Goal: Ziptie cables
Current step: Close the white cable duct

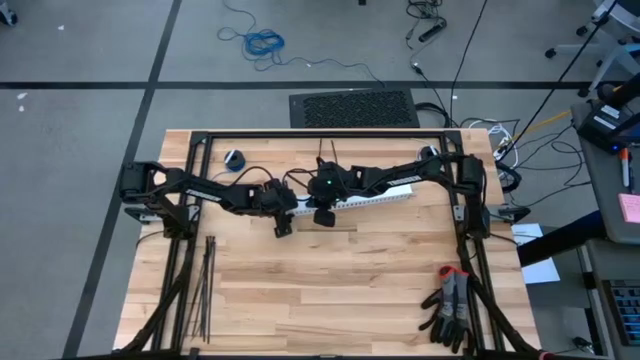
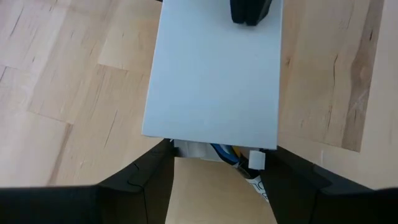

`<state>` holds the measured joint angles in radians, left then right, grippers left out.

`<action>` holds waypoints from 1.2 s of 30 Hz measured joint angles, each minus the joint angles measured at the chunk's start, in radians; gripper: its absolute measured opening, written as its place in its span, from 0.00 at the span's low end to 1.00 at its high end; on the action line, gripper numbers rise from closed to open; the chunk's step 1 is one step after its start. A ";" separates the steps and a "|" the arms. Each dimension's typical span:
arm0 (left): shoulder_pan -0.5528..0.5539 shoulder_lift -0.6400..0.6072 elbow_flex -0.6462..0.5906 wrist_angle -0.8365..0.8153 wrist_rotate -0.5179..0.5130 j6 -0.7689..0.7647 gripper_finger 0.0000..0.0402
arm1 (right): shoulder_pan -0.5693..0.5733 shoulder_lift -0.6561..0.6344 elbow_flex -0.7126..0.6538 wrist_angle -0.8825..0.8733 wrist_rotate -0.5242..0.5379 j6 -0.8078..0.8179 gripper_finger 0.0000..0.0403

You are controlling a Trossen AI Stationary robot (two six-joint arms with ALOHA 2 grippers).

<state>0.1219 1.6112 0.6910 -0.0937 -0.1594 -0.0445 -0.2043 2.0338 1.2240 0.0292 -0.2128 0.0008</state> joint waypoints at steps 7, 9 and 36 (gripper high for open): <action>0.000 0.000 0.000 -0.001 0.001 -0.001 0.53 | 0.000 0.001 0.000 -0.016 0.001 0.004 0.00; 0.000 0.000 0.000 -0.004 -0.001 -0.001 0.53 | 0.000 0.001 0.000 -0.020 0.001 -0.001 0.00; 0.030 0.003 0.035 -0.052 -0.020 0.144 0.63 | -0.006 0.002 -0.001 -0.035 -0.016 -0.077 0.00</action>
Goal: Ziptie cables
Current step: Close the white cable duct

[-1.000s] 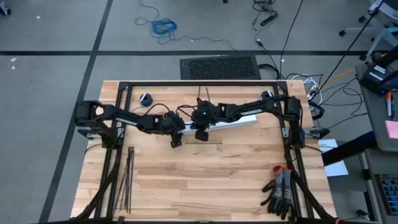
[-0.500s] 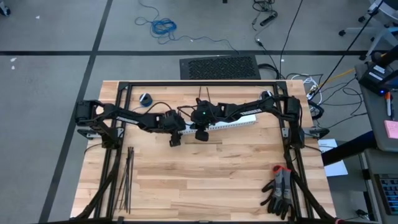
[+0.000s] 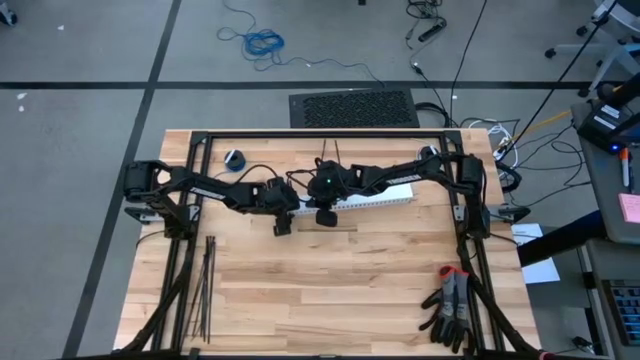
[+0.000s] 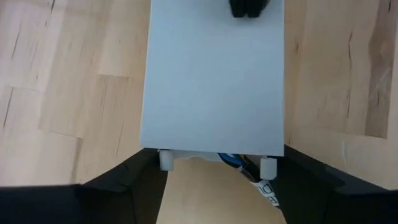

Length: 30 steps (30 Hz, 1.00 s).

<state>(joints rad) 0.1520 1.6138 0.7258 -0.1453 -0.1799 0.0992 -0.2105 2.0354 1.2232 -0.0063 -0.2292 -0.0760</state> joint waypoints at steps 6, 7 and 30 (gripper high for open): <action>-0.001 0.000 0.000 0.003 -0.004 -0.032 0.61 | -0.004 0.017 -0.003 0.059 -0.055 -0.041 0.00; -0.001 0.000 0.000 0.002 -0.004 -0.034 0.61 | -0.007 0.024 -0.002 0.077 -0.062 -0.041 0.00; -0.003 0.002 0.001 0.006 -0.014 -0.095 0.60 | -0.001 -0.101 0.024 -0.136 0.049 -0.087 0.00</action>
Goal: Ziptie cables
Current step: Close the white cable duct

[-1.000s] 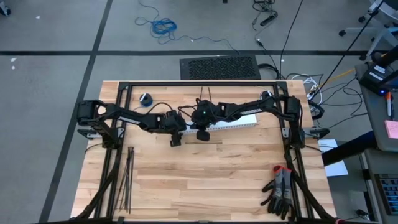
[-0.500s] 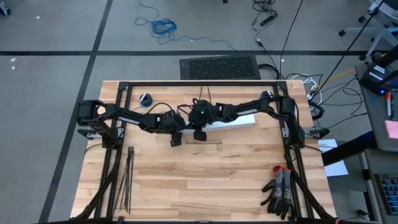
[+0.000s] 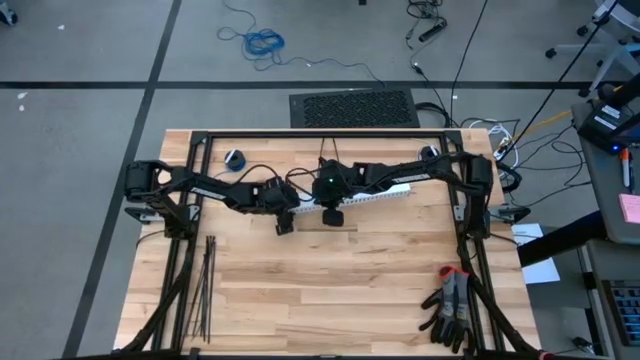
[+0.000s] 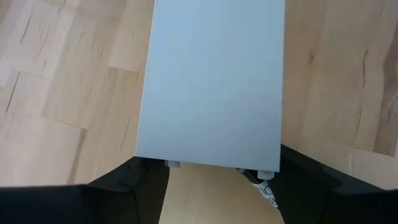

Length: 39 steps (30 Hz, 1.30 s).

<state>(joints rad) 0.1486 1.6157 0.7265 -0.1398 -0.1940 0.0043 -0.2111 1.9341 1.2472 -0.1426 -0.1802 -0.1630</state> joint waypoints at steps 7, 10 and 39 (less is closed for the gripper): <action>0.000 0.000 0.000 -0.003 0.000 0.001 0.60 | -0.025 0.013 0.002 -0.012 0.027 -0.010 0.00; 0.001 -0.001 0.000 -0.011 -0.001 -0.001 0.60 | -0.039 0.060 0.005 0.036 -0.010 -0.009 0.00; 0.013 -0.057 0.014 -0.183 -0.056 0.055 0.60 | -0.058 0.122 0.007 0.123 -0.092 0.009 0.00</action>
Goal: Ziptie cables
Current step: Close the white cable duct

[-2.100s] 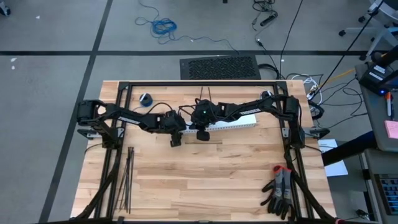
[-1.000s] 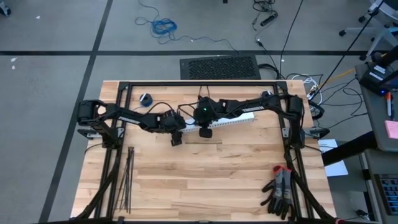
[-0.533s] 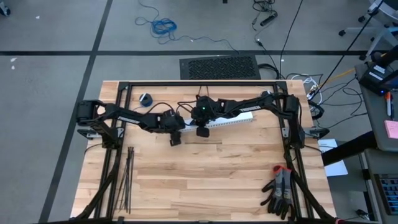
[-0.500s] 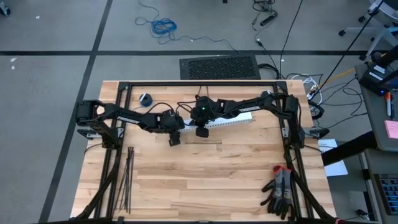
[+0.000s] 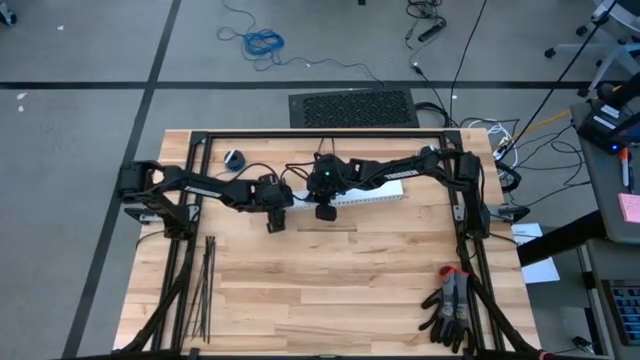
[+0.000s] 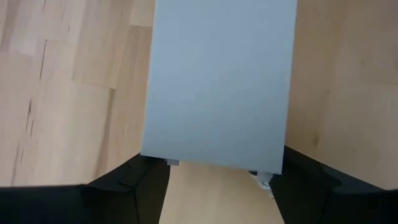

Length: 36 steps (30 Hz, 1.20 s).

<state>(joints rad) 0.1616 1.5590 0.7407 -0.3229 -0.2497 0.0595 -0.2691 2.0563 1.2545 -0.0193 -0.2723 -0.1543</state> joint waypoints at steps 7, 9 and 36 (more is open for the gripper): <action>0.025 -0.052 0.001 0.039 0.103 -0.031 0.60 | -0.010 -0.003 -0.001 -0.036 -0.006 -0.011 0.00; 0.036 -0.044 0.000 0.052 0.135 -0.042 0.60 | -0.011 -0.003 -0.001 -0.039 -0.007 -0.013 0.00; 0.158 -0.131 -0.500 0.982 0.369 -0.080 0.60 | -0.018 -0.005 -0.001 -0.064 -0.068 -0.066 0.00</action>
<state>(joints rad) 0.3192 1.4284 0.2405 0.6590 0.1194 -0.0209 -0.2867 2.0514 1.2537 -0.0834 -0.3405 -0.2206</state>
